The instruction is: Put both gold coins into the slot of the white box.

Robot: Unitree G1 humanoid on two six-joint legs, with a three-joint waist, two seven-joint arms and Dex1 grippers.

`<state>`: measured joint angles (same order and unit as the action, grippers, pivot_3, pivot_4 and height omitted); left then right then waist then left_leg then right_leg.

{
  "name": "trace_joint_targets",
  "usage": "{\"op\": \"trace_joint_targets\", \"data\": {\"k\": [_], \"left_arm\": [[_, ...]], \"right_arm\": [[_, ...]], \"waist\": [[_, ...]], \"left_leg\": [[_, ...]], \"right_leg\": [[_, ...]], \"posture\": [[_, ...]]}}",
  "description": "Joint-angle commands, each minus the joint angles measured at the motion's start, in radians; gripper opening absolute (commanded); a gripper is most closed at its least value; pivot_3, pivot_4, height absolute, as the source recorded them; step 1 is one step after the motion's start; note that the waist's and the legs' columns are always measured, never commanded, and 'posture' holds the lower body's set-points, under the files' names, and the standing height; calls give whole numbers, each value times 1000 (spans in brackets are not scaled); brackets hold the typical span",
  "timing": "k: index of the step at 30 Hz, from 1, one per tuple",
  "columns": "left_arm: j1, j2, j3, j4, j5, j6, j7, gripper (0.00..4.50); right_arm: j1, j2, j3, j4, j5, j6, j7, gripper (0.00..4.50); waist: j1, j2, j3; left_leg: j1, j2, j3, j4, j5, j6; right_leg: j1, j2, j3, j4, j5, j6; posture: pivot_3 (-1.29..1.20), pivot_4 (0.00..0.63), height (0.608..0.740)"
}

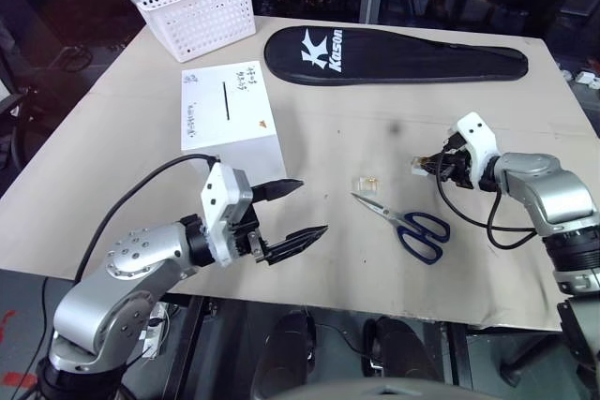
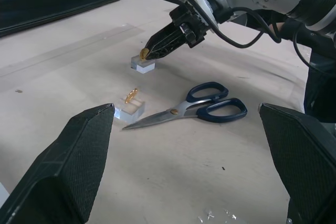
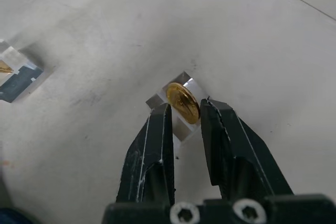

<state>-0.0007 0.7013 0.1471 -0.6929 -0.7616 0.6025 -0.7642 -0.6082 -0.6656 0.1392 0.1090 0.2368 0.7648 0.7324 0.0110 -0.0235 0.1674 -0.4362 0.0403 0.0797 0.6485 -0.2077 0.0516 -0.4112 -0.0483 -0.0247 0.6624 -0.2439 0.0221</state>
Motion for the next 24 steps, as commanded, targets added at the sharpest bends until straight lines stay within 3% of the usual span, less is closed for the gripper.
{"op": "trace_joint_targets", "data": {"k": [1, 3, 13, 16, 22, 24], "left_arm": [[-5, 8, 14, -45, -20, -6, 8, 4500], [-3, 9, 16, -45, -24, -6, 12, 4500], [-12, -4, 19, -27, -51, -1, 29, 4500], [-39, -30, 52, 10, -137, 40, 77, 4500], [-153, -31, 68, 97, -271, 119, 91, 4500], [-197, -36, 52, 118, -280, 133, 91, 3719]], "right_arm": [[-26, -4, -26, -16, -4, -9, 9, 435], [-24, -10, -31, -27, -3, -3, 11, 52], [-20, -21, -51, -43, 4, 0, 13, 52], [-9, -26, -91, -92, 43, -7, 32, 52], [43, -53, -210, -464, 355, 163, 170, 52], [34, -41, -214, -582, 447, 230, 154, 0]], "waist": [[0, 0, 0], [0, 0, 0], [0, 0, 0], [1, 0, 0], [0, 0, 0], [-5, 0, 0]], "left_leg": [[0, 0, 0, 0, 0, 0], [0, 0, 0, 0, 0, 0], [0, 0, 0, 0, 0, 0], [0, 0, 0, 0, 0, 0], [0, 1, -2, 0, 0, 0], [0, 1, -2, 0, 0, 0]], "right_leg": [[0, 0, 0, 0, 0, 0], [0, 0, 0, 0, 0, 0], [0, 0, 0, 0, 0, 0], [0, 0, 0, 0, 0, 0], [0, 0, -1, 0, 0, 0], [1, 0, -2, 0, 0, 0]], "posture": [[0, 150, 740], [0, 150, 740], [0, 150, 740], [0, 150, 740], [0, 150, 740], [0, 150, 740]]}}
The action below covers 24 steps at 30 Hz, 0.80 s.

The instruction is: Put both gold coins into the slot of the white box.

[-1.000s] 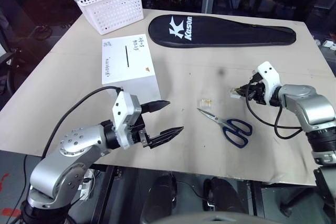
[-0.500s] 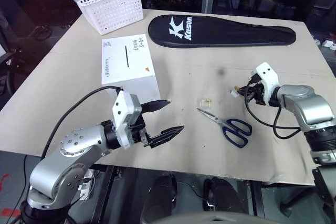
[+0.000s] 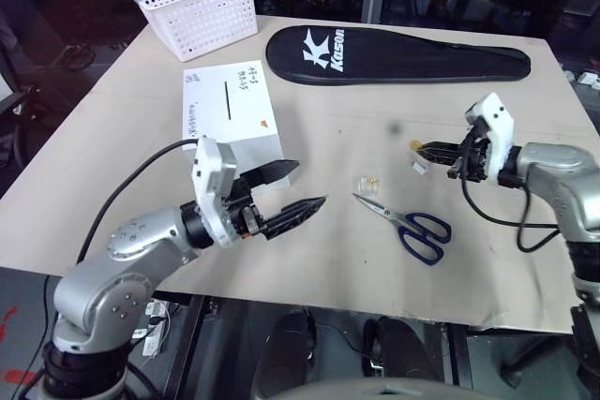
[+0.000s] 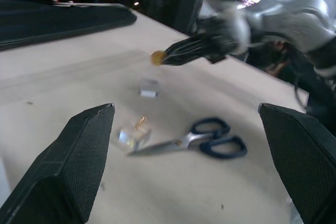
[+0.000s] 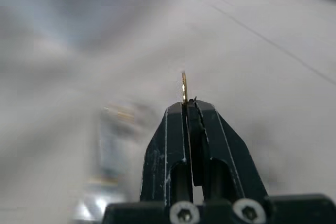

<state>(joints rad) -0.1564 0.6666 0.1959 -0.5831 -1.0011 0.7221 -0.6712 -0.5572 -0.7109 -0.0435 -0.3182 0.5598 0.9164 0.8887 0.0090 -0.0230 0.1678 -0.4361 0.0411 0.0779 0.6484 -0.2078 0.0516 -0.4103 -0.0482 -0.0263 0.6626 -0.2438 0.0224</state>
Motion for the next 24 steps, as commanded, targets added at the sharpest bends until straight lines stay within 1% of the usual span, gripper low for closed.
{"op": "trace_joint_targets", "data": {"k": [1, 6, 10, 12, 13, 15, 16, 17, 20, 22, 24], "left_arm": [[-59, -3, -5, 16, -44, 19, 0, 3352], [-117, -6, -40, 36, -74, 49, -39, 3352], [-143, 6, -58, 50, -66, 52, -75, 3352], [-151, 3, -58, 58, -84, 65, -83, 3352], [-154, 2, -57, 61, -88, 69, -83, 3075], [-158, 0, -56, 62, -86, 71, -82, 2752], [-159, 0, -57, 59, -81, 70, -81, 2304], [-159, -1, -57, 57, -76, 69, -78, 1973], [-159, 1, -53, 54, -94, 82, -83, 1973], [-156, 1, -56, 44, -79, 75, -80, 1973], [-157, -3, -54, 45, -102, 86, -75, 1973]], "right_arm": [[-24, 14, -32, -193, 157, 104, -17, 0], [-69, 76, -11, -282, 260, 176, -103, 0], [-90, 88, 8, -287, 289, 183, -128, 0], [-93, 88, 20, -291, 301, 179, -132, 0], [-95, 88, 26, -293, 305, 177, -134, 0], [-96, 88, 33, -295, 314, 174, -140, 0], [-96, 89, 35, -297, 318, 173, -142, 0], [-96, 88, 38, -299, 320, 171, -143, 0], [-99, 89, 47, -296, 327, 165, -145, 0], [-100, 91, 55, -298, 335, 159, -142, 0], [-102, 94, 64, -298, 336, 153, -144, 0]], "waist": [[-4, 0, 0], [-4, 0, 0], [0, 0, 0], [2, 0, 0], [2, 0, 0], [2, 0, 0], [2, 0, 0], [2, 0, 0], [2, 0, 0], [2, 0, 0], [2, 0, 0]], "left_leg": [[1, 0, 0, 0, 0, 0], [1, 0, 0, 0, 0, 0], [1, -1, 0, 1, 0, 0], [1, -1, 0, 0, 0, 0], [1, -1, 0, 0, 0, 0], [1, -1, 0, 0, 0, 0], [1, -1, 0, 0, 0, 0], [1, -1, 0, 0, 0, 0], [1, -1, 0, 0, 0, 0], [1, 0, 0, 0, 0, 0], [1, 0, 0, 0, 0, 0]], "right_leg": [[0, 0, 0, 0, 0, 0], [1, 0, 0, 0, 0, 0], [1, 0, 0, 0, 0, 0], [1, 0, 0, 0, 0, 0], [1, 0, 0, 0, 0, 0], [1, -1, 0, 0, 0, 0], [1, 0, 0, 0, 0, 0], [1, 0, 0, 0, 0, 0], [1, 0, 0, 0, 0, 0], [1, -1, 0, 0, 0, 0], [1, -1, 0, 0, 0, 0]], "posture": [[0, 150, 740], [0, 150, 740], [0, 150, 740], [0, 150, 740], [0, 150, 740], [0, 150, 740], [0, 150, 740], [0, 150, 740], [0, 150, 740], [0, 150, 740], [0, 150, 740]]}}
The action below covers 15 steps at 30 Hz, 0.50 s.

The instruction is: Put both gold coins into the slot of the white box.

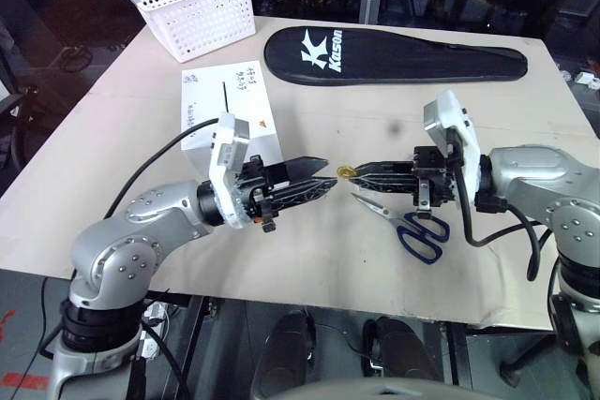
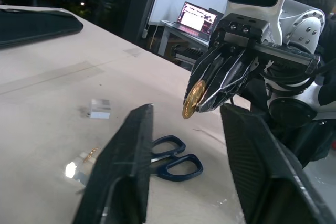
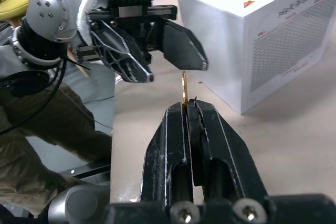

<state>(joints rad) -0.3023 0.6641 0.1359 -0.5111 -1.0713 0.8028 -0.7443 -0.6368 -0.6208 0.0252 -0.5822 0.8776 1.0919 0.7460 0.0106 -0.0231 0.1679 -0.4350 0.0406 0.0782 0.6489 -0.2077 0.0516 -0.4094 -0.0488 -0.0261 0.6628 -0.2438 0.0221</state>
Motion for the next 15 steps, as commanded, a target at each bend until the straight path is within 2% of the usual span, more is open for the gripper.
{"op": "trace_joint_targets", "data": {"k": [1, 2, 15], "left_arm": [[-12, 0, 4, -27, -28, 4, -3, 1710], [-14, 2, 2, -27, -20, 1, -3, 1445], [-34, -1, -12, -23, -19, -2, 0, 1445]], "right_arm": [[-25, 5, -2, -33, 21, -25, -2, 0], [-27, 6, 1, -32, 24, -26, -3, 0], [-61, 18, 20, -19, 42, -28, -7, 0]], "waist": [[0, 0, 0], [0, 0, 0], [0, 0, 0]], "left_leg": [[0, 0, 0, 0, 0, 0], [0, 0, 0, 0, 0, 0], [0, 0, 0, 0, 0, 0]], "right_leg": [[0, 0, 0, 0, 0, 0], [0, 0, 0, 0, 0, 0], [0, 0, 0, 0, 0, 0]], "posture": [[0, 150, 740], [0, 150, 740], [0, 150, 740]]}}
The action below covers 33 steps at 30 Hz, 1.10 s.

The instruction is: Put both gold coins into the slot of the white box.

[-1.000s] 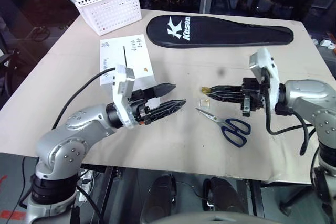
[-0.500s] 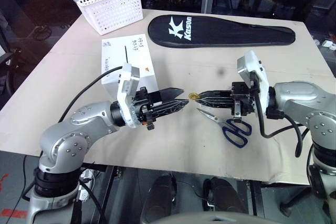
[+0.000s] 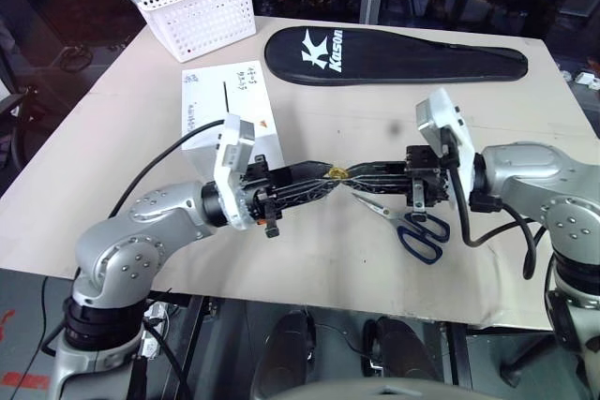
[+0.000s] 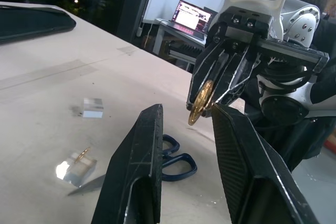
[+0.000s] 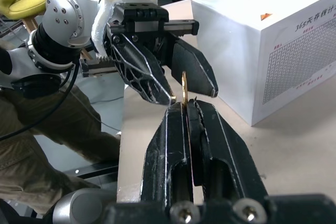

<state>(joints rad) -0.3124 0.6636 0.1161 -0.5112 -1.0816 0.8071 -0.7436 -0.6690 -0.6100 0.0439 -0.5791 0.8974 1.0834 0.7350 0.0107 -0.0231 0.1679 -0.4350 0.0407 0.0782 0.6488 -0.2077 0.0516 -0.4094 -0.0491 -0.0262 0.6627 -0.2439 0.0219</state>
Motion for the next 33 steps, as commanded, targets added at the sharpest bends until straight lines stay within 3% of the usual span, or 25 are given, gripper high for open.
{"op": "trace_joint_targets", "data": {"k": [1, 2, 5, 6, 7, 19, 22, 33], "left_arm": [[-27, -1, 7, -21, -12, -5, 0, 1445], [-28, -1, 7, -21, -13, -4, 0, 1445], [-25, 0, 11, -24, -24, 0, -1, 602], [-24, 0, 13, -25, -28, 1, -1, 131], [-23, 0, 15, -26, -32, 2, -1, 47], [-24, -12, 28, -18, -67, 16, 6, 47], [-26, -18, 25, -17, -55, 8, 15, 902], [-17, -24, 20, -25, -42, 2, 6, 902]], "right_arm": [[-31, 8, 4, -21, 23, -19, 5, 0], [-32, 9, 6, -20, 23, -18, 5, 0], [-35, 13, 8, -21, 29, -13, 4, 0], [-35, 14, 9, -22, 32, -11, 3, 0], [-34, 15, 9, -24, 37, -7, 3, 0], [-16, -1, 8, -26, 53, 0, 14, 0], [-17, -3, 8, -24, 54, -2, 15, 0], [-17, -14, 7, -19, 60, -9, 12, 0]], "waist": [[0, 0, 0], [0, 0, 0], [0, 0, 0], [0, 0, 0], [0, 0, 0], [0, 0, 0], [0, 0, 0], [0, 0, 0]], "left_leg": [[0, 0, 0, 0, 0, 0], [0, 0, 0, 0, 0, 0], [0, 0, 0, 0, 0, 0], [0, 0, 0, 0, 0, 0], [0, 0, 0, 0, 0, 0], [0, 0, 0, 0, 0, 0], [0, 0, 0, 0, 0, 0], [0, 0, 0, 0, 0, 0]], "right_leg": [[0, 0, 0, 0, 0, 0], [0, 0, 0, 0, 0, 0], [0, 0, 0, 0, 0, 0], [0, 0, 0, 0, 0, 0], [0, 0, 0, 0, 0, 0], [0, -1, 0, 0, 0, 0], [0, -1, 0, 0, 0, 0], [0, -1, 0, 0, 0, 0]], "posture": [[0, 150, 740], [0, 150, 740], [0, 150, 740], [0, 150, 740], [0, 150, 740], [0, 150, 740], [0, 150, 740], [0, 150, 740]]}}
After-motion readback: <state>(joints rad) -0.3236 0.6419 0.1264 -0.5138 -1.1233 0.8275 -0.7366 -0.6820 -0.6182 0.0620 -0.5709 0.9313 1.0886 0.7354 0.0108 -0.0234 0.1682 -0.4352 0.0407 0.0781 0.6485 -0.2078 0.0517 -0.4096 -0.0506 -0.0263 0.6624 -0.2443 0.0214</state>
